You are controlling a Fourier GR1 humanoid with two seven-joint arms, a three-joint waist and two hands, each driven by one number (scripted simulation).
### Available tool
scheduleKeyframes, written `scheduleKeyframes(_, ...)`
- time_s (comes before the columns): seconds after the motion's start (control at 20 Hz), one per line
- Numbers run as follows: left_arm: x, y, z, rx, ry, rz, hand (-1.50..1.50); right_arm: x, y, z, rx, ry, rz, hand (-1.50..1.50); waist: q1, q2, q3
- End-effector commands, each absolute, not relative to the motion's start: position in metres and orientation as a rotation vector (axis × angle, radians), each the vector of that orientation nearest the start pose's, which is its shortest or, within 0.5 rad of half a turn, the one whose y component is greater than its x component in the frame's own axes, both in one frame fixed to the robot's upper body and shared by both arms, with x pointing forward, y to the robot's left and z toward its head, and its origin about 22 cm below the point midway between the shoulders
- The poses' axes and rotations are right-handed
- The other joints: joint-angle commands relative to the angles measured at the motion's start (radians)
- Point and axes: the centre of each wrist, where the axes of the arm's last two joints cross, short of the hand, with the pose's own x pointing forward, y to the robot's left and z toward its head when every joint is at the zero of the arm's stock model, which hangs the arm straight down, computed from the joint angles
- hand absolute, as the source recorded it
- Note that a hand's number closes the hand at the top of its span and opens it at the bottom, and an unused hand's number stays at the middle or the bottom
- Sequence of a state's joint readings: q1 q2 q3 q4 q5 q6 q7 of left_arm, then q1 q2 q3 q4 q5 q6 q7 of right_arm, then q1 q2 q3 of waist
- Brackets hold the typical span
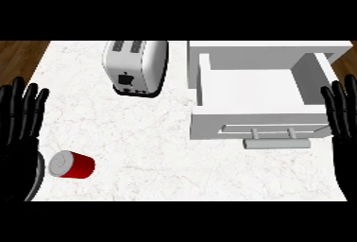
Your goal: Pick up the can, place it into the drawer and close the drawer
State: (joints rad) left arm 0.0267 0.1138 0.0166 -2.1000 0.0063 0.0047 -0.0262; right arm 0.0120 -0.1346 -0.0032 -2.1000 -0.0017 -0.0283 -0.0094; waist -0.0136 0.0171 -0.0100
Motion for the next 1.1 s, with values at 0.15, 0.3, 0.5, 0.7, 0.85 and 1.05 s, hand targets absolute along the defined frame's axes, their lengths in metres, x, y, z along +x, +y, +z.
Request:
scheduleKeyframes(0.15, 0.189, 0.261, 0.117, 0.620, -2.020, 0.272, -1.50, 0.215, -0.244, 0.120, -0.102, -2.090, 0.048, -1.50, 0.046, -0.016, 0.013)
scheduleKeyframes(0.3, 0.165, 0.294, 0.085, 0.830, -1.686, 0.608, -1.50, 0.202, -0.264, 0.098, -0.202, -1.879, -0.078, -1.50, 0.079, -0.008, 0.006)
scheduleKeyframes(0.5, 0.152, 0.276, 0.087, 0.890, -1.556, 0.803, -1.50, 0.194, -0.257, 0.100, -0.173, -1.815, -0.085, -1.50, 0.035, -0.022, 0.012)
scheduleKeyframes(0.7, 0.139, 0.244, 0.100, 0.917, -1.517, 0.891, -1.50, 0.191, -0.262, 0.101, -0.163, -1.810, -0.068, -1.50, 0.010, -0.017, 0.014)
scheduleKeyframes(0.85, 0.124, 0.218, 0.102, 0.940, -1.512, 0.893, -1.50, 0.195, -0.260, 0.097, -0.164, -1.810, -0.061, -1.50, 0.015, -0.017, 0.013)
scheduleKeyframes(1.05, 0.134, 0.212, 0.106, 0.958, -1.494, 0.882, -1.50, 0.191, -0.281, 0.113, -0.163, -1.809, -0.073, -1.50, 0.009, -0.016, 0.012)
